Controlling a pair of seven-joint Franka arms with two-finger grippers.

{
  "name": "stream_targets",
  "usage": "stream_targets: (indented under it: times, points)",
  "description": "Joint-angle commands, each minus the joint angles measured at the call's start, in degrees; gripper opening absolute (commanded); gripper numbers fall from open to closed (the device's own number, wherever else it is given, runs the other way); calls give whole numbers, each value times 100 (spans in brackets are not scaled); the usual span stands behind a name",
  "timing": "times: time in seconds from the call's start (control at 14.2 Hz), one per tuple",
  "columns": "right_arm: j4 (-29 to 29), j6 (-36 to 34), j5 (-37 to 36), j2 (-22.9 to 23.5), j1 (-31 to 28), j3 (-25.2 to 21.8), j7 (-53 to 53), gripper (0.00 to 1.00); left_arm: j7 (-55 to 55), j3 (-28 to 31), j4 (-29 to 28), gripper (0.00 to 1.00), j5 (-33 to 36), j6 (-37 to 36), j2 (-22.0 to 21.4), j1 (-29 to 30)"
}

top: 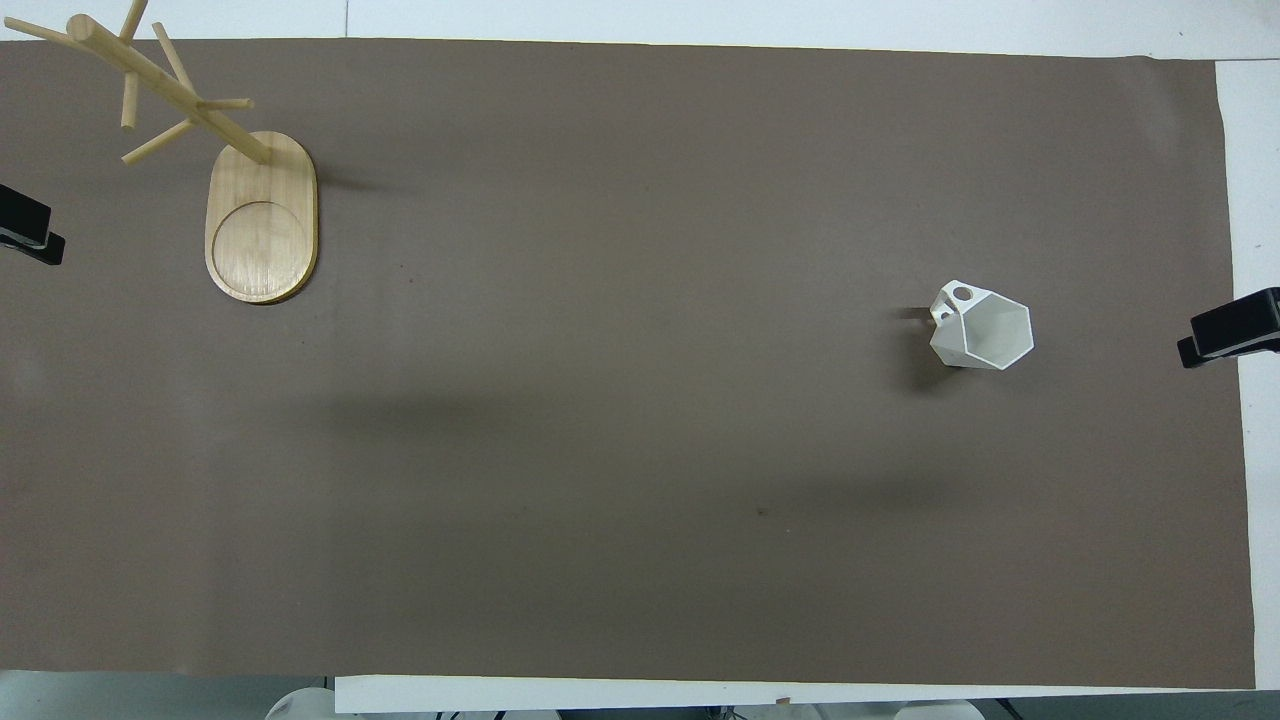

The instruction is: Hang cup on rack

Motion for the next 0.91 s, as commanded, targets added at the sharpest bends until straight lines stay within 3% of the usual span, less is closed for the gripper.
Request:
stream_targets:
  times: [0.0,0.63,0.84]
  points:
    - [-2,14,-82,-43,63,-37,128,99,-7,-17,-186,100,98,-3,-152,13]
    - [-125,5,14,-227,19,-37,32,99,-7,-17,-186,100,98,-3,-152,13]
    - [-290,434,23,-236,-68,-72,-1701,99,-7,-17,-186,100,98,-3,-152,13]
